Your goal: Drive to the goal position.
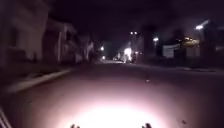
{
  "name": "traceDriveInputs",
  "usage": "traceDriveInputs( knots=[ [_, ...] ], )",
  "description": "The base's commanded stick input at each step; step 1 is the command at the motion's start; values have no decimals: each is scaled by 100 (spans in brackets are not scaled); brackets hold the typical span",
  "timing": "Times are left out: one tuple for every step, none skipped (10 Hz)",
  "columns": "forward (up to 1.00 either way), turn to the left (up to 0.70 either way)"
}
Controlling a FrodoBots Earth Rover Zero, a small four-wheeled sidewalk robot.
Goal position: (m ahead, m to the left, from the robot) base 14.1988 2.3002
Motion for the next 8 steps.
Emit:
traceDriveInputs(
  knots=[
    [70,0],
    [70,0],
    [70,0],
    [70,0],
    [70,0],
    [70,0],
    [70,0],
    [70,0]
  ],
)
